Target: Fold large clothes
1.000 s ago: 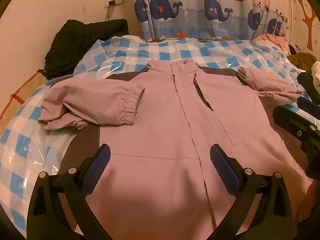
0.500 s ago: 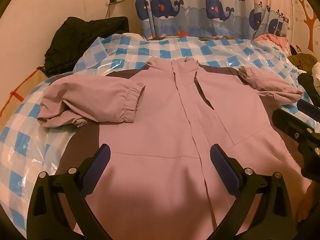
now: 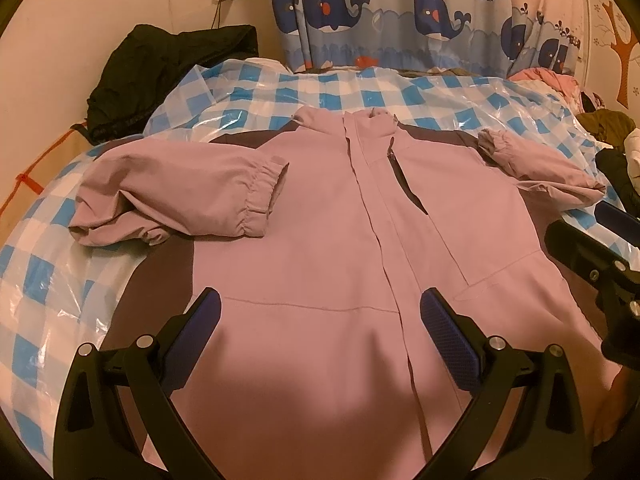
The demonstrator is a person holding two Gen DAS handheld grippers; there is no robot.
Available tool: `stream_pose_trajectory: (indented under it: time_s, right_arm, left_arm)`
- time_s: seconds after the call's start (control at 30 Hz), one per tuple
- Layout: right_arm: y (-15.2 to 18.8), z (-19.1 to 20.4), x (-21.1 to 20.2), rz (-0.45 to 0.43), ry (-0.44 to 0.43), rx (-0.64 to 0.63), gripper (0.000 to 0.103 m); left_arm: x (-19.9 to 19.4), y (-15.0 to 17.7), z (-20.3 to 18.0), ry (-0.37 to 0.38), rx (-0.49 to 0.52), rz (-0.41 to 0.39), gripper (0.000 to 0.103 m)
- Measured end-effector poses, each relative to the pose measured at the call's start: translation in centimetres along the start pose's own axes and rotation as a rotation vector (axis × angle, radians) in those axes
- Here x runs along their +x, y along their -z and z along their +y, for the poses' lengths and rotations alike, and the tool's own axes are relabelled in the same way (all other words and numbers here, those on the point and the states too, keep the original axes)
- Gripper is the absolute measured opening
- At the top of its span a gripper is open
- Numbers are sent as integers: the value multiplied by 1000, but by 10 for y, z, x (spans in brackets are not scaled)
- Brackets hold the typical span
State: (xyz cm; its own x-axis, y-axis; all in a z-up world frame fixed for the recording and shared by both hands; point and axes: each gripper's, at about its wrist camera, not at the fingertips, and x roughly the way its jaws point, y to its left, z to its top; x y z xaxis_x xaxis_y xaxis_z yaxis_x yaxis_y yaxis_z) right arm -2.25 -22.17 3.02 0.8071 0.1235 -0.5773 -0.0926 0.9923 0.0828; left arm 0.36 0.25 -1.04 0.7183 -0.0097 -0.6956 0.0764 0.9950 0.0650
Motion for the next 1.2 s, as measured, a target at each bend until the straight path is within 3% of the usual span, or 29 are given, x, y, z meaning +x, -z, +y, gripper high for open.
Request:
stream_pose_trajectory:
  time_s: [0.13, 1.2]
  right_arm:
    - [-1, 2, 0, 2, -1, -3, 98]
    - [-2, 10, 3, 10, -2, -10, 98]
  left_arm:
    - [0, 1, 1, 26, -15, 7, 96]
    - [0, -1, 3, 14, -24, 3, 96]
